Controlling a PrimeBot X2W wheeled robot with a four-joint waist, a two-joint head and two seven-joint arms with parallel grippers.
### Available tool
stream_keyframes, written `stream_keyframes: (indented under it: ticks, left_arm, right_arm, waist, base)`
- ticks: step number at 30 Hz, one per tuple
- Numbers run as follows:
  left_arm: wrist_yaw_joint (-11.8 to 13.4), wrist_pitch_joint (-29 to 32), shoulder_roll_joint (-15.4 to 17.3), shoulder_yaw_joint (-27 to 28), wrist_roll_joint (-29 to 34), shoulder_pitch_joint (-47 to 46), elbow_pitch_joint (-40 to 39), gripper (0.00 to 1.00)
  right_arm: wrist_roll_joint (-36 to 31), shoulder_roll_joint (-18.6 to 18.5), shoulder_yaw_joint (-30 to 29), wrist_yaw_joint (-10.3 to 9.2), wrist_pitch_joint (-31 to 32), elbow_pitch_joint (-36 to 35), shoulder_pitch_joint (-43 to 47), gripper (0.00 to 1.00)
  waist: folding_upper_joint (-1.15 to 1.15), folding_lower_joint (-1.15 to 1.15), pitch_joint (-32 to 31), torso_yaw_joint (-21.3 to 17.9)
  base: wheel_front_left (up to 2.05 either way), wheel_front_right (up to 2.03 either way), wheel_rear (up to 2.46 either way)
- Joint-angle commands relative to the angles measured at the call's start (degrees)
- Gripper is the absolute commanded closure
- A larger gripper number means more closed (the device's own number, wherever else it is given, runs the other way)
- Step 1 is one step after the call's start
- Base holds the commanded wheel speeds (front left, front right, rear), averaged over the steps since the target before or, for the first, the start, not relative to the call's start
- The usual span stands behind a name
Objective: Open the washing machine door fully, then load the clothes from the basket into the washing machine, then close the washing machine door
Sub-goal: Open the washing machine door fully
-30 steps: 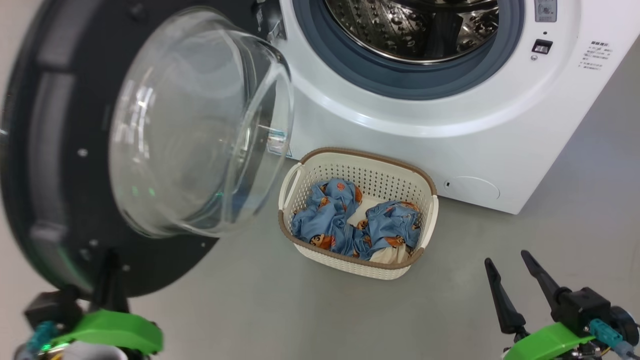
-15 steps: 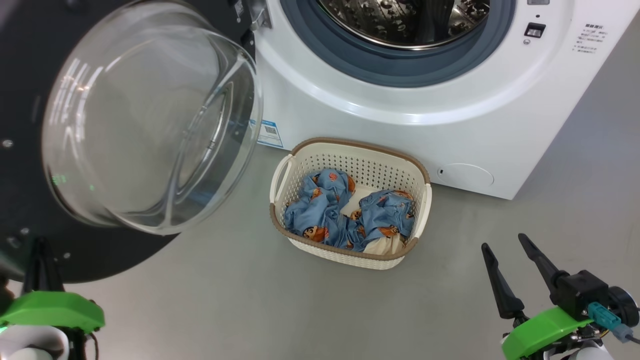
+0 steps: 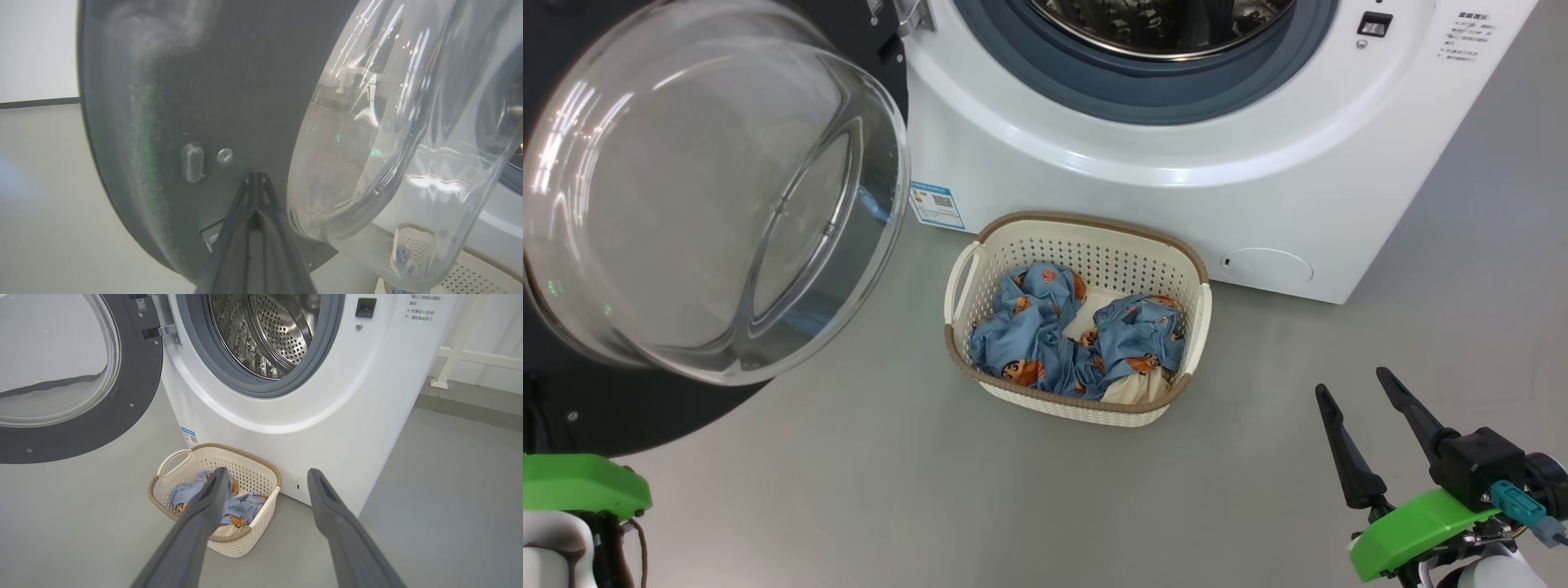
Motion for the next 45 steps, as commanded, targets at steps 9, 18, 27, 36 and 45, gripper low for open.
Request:
stream_keyframes:
  ticks: [9, 18, 27, 36, 45]
  left_arm:
    - [-1.6, -0.4, 0.6, 5.1, 4.4, -0.9, -3.4, 1.0]
    - [-3.8, -0.4, -1.6, 4.9, 8.9, 3.3, -12.3, 1.0]
    - [-5.2, -0.1, -1.8, 2.3, 12.0, 7.6, -22.6, 1.0]
    - [-6.1, 1.2, -2.3, -1.9, 13.9, 12.8, -29.6, 0.82]
    - [-5.1, 1.0, -4.4, -2.9, 13.6, 18.3, -30.1, 0.09]
  right_arm:
    - [1.4, 1.0, 0.6, 0.08, -0.8, -0.7, -1.2, 0.0]
    - [1.3, 2.6, 0.5, 0.08, -2.3, 0.9, 0.0, 0.0]
    - [1.2, 4.5, 0.3, 0.08, -3.3, 1.1, 0.7, 0.0]
    - [1.0, 5.7, 1.0, 0.08, -3.6, -0.5, 1.7, 0.0]
    - [1.2, 5.9, 2.0, 0.08, -3.6, -2.0, 1.7, 0.0]
  waist:
    - [0.0, 0.0, -1.3, -1.2]
    - [0.0, 0.0, -5.0, -3.0]
    - [0.0, 0.0, -8.6, -7.7]
    - [0.0, 0.0, -10.6, -13.7]
    - [0.0, 0.0, -10.7, -18.3]
  base:
    - [0.0, 0.0, 0.0]
    - [0.0, 0.0, 0.0]
    - [0.0, 0.0, 0.0]
    - [0.0, 0.0, 0.0]
    - [0.0, 0.0, 0.0]
